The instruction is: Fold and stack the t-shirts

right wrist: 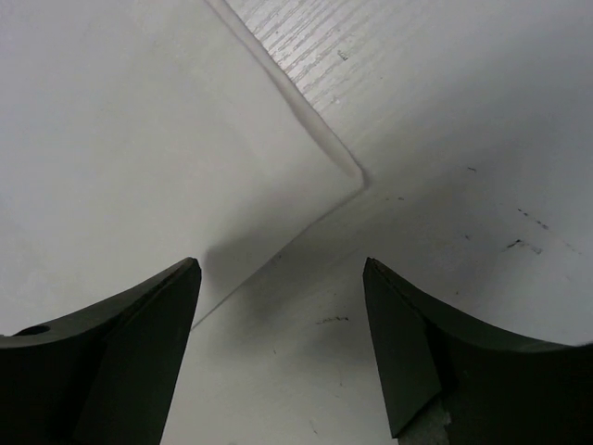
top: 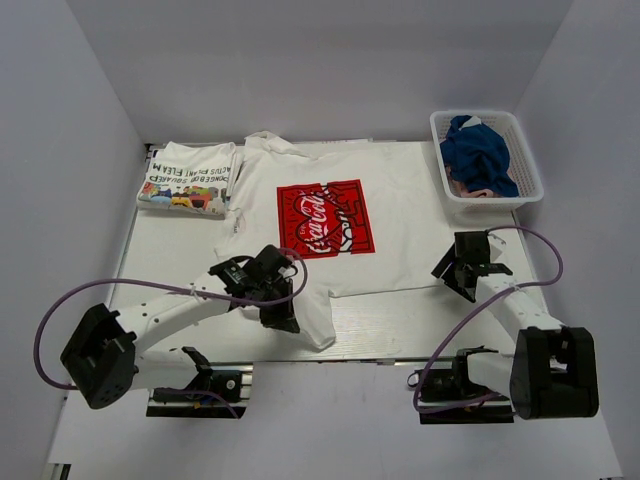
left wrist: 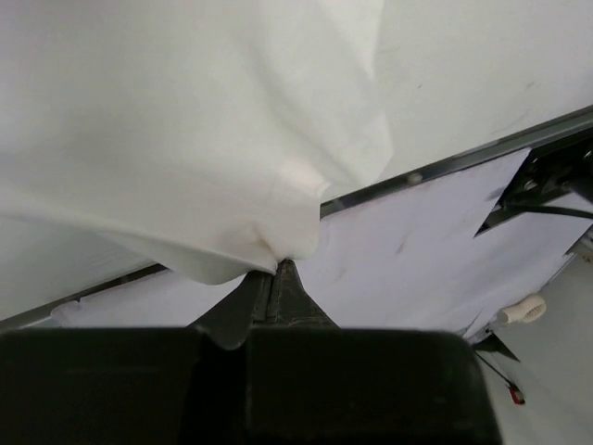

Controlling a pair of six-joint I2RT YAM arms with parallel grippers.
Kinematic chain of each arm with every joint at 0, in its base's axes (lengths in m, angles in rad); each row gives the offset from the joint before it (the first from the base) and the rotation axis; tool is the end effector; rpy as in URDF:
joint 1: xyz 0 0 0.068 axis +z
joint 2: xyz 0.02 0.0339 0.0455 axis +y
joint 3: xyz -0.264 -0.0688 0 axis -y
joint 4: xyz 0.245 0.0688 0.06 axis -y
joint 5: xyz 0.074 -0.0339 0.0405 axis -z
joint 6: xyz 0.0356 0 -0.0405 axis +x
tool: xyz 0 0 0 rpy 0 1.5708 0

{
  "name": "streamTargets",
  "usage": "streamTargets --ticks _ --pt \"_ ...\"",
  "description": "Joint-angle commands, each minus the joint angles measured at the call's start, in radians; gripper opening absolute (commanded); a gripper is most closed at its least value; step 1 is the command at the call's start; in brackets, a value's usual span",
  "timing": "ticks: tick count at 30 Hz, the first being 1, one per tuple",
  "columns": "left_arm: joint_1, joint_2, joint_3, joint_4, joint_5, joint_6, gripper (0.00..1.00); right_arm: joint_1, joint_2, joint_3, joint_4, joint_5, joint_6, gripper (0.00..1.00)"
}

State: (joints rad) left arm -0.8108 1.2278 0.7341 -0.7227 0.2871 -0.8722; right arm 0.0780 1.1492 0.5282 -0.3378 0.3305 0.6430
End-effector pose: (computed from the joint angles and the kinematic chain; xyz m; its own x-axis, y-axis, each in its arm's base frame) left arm 0.1394 -0.1613 0.1974 -0.9997 -0.0142 -0.0198 -0.0041 0.8997 -0.4365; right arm 0.2083 0.0047 0.1725 -0.5858 0.5231 -0.6190 0.5790 0.8046 0.1319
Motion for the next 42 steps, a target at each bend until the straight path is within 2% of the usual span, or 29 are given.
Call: streamTargets --ticks 1,2,6,7,9,10,15,25,29,40,42 --pt "0.015 -0.004 0.072 -0.001 -0.074 0.021 0.00 -0.009 0.055 0.003 0.097 -0.024 0.021 0.74" --pt "0.015 -0.004 0.085 -0.020 -0.112 0.021 0.00 -0.009 0.082 0.009 0.105 -0.024 0.021 0.73" --pt "0.024 0.007 0.125 -0.041 -0.169 0.021 0.00 -0.011 0.143 0.027 0.118 -0.056 0.021 0.45" --pt "0.024 0.007 0.143 -0.052 -0.183 0.021 0.00 -0.007 0.145 0.030 0.118 -0.064 0.021 0.29" --pt "0.033 0.007 0.175 -0.089 -0.227 0.002 0.00 -0.011 0.132 0.029 0.125 -0.073 0.014 0.16" --pt "0.033 0.016 0.217 -0.124 -0.265 -0.022 0.00 -0.009 0.126 0.029 0.122 -0.076 0.009 0.00" --pt "0.065 0.025 0.263 -0.093 -0.290 -0.033 0.00 -0.006 0.090 0.049 0.114 -0.062 -0.022 0.00" --pt "0.159 0.085 0.396 -0.149 -0.554 -0.033 0.00 0.002 0.128 0.182 0.089 -0.096 -0.077 0.00" --pt "0.199 0.073 0.407 -0.064 -0.617 -0.021 0.00 0.011 0.191 0.259 0.108 -0.123 -0.083 0.00" --pt "0.314 0.259 0.622 0.118 -0.738 0.206 0.00 0.017 0.411 0.568 0.059 -0.067 -0.109 0.00" --pt "0.358 0.291 0.646 0.167 -0.747 0.249 0.00 0.019 0.475 0.679 0.037 -0.070 -0.121 0.00"
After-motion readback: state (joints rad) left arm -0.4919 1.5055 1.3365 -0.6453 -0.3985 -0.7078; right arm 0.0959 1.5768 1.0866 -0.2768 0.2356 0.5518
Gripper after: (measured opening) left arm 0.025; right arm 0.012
